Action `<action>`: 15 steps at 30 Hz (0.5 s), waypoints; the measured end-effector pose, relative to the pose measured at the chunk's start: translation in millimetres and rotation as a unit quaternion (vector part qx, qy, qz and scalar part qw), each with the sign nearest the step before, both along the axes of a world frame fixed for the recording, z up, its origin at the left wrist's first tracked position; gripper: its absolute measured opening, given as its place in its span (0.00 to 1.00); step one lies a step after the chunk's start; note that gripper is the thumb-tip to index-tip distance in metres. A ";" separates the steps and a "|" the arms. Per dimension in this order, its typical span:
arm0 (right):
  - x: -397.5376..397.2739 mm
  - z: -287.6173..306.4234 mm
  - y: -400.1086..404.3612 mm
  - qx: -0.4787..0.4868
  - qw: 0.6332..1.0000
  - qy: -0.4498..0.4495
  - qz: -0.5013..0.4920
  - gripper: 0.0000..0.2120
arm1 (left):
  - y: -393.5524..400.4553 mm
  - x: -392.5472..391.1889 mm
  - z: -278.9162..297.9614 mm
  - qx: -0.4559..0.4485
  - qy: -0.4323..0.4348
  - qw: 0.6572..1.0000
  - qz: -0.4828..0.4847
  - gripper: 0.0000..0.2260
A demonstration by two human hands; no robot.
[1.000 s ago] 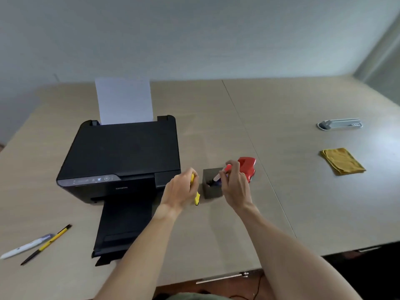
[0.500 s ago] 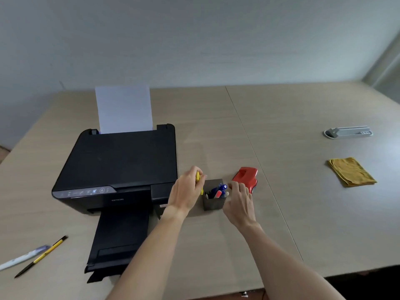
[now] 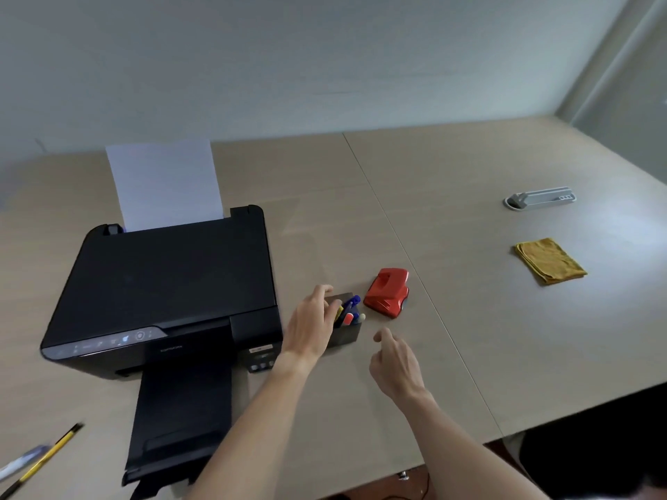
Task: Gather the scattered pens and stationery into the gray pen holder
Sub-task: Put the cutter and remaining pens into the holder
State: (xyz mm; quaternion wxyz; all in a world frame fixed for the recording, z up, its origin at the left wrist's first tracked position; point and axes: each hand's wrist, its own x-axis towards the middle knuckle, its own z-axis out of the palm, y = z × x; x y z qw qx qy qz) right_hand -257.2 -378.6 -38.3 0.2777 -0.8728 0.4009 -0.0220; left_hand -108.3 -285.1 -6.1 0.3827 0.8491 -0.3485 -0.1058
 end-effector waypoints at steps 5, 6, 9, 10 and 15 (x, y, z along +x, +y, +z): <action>1.6 3.2 21.1 -0.025 1.000 0.004 0.013 0.08 | 34.3 -1.2 -8.2 -0.041 0.001 0.999 -0.035 0.08; 3.8 2.6 26.9 -0.029 0.999 0.005 0.023 0.09 | 46.5 -1.0 -10.7 -0.036 0.006 0.998 -0.044 0.08; 20.5 -0.3 46.5 -0.032 0.999 -0.001 0.043 0.12 | 94.5 -0.8 -16.9 0.005 0.005 0.998 -0.065 0.07; 28.7 -2.6 55.8 -0.034 0.998 -0.003 0.055 0.12 | 114.6 0.8 -21.2 0.018 -0.003 0.998 -0.064 0.06; 79.9 -8.7 123.3 -0.025 0.988 -0.010 0.152 0.10 | 226.2 23.0 -43.6 0.093 -0.025 0.995 0.001 0.05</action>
